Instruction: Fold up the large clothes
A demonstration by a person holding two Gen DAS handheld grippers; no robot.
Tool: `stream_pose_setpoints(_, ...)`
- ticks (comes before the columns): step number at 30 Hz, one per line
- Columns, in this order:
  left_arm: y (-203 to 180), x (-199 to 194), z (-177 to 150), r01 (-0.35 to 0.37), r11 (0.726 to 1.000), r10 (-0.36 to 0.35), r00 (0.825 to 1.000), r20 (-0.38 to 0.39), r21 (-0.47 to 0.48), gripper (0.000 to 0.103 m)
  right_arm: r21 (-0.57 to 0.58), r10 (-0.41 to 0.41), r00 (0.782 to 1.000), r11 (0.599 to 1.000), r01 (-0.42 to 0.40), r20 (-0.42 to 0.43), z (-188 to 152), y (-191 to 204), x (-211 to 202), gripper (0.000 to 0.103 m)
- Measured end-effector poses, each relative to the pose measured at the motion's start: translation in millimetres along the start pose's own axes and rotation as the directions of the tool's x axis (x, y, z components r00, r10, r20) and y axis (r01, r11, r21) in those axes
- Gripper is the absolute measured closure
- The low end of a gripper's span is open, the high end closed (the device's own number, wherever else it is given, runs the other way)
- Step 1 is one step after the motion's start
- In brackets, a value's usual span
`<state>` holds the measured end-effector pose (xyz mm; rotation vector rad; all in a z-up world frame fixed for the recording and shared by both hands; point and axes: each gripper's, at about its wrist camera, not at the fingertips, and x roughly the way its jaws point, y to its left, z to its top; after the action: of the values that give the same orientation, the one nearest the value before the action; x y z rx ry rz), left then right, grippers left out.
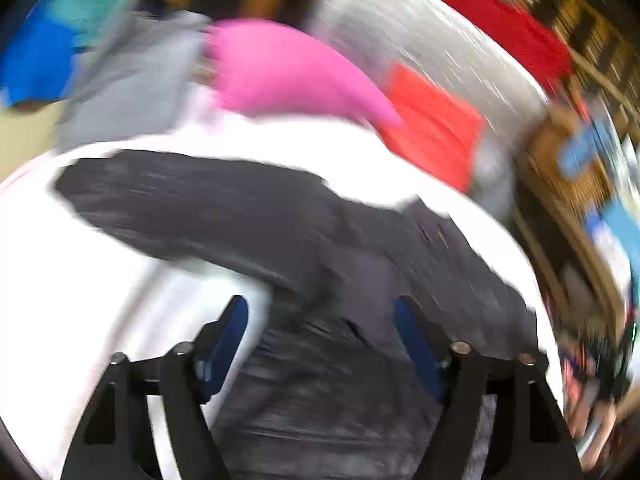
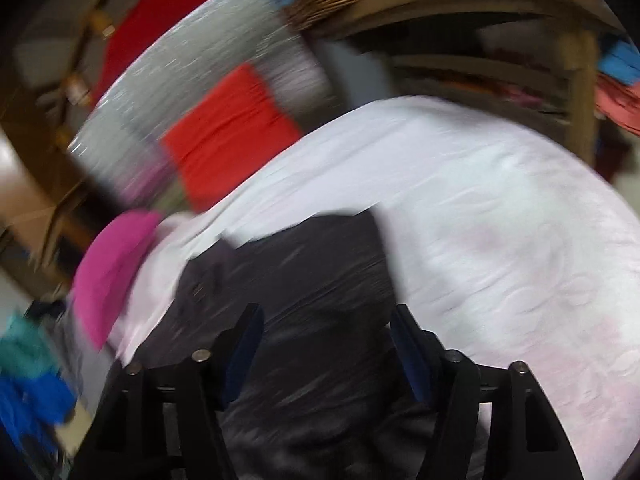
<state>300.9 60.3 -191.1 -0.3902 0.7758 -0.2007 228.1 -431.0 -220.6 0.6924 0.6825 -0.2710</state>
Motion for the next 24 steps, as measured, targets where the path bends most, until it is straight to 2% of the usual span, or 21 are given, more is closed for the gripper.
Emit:
stream_pose_setpoints(1, 25, -8, 7, -0.013, 0.997, 0.016, 0.999, 0.039, -0.080, 0.023, -0.030, 0.015, 1.000, 0.999, -0.016, -0.027, -7, 10, 5, 0.054)
stream_pose_setpoints(3, 60, -11, 15, -0.037, 0.981, 0.050, 0.997, 0.065, -0.191, 0.019, -0.073, 0.033, 0.997, 0.997, -0.038, -0.063, -20, 28, 14, 0.055)
stream_pose_setpoints(5, 98, -4, 20, -0.072, 0.948, 0.085, 0.996, 0.031, -0.311, 0.019, -0.117, 0.056, 0.994, 0.991, -0.067, -0.096, -31, 45, 22, 0.056)
stream_pose_setpoints(7, 136, 7, 26, -0.037, 0.899, 0.051, 0.998, 0.021, -0.436, 0.019, -0.142, 0.092, 0.986, 0.983, -0.112, -0.136, -41, 59, 33, 0.059)
stream_pose_setpoints(12, 187, 37, 38, 0.020, 0.823, 0.013, 0.998, 0.054, -0.567, 0.019, -0.179, 0.095, 0.976, 0.975, -0.131, -0.196, -64, 74, 45, 0.059)
stream_pose_setpoints(16, 206, 66, 44, 0.057, 0.787, -0.046, 0.998, 0.034, -0.615, 0.020, -0.166, 0.089, 0.972, 0.978, -0.126, -0.216, -67, 77, 56, 0.059)
stream_pose_setpoints(18, 214, 78, 49, 0.076, 0.776, -0.056, 0.997, 0.052, -0.626, 0.020, -0.159, 0.078, 0.973, 0.981, -0.114, -0.219, -65, 75, 59, 0.059)
stream_pose_setpoints(22, 219, 90, 60, 0.079, 0.781, -0.033, 0.996, 0.085, -0.620, 0.021, -0.125, 0.072, 0.970, 0.987, -0.103, -0.231, -58, 67, 64, 0.059)
stream_pose_setpoints(23, 217, 89, 64, 0.074, 0.792, -0.019, 0.995, 0.096, -0.605, 0.028, -0.116, 0.075, 0.970, 0.988, -0.104, -0.232, -56, 65, 64, 0.059)
stream_pose_setpoints(24, 214, 89, 68, 0.064, 0.805, -0.010, 0.995, 0.095, -0.590, 0.047, -0.109, 0.078, 0.970, 0.988, -0.106, -0.230, -54, 64, 63, 0.059)
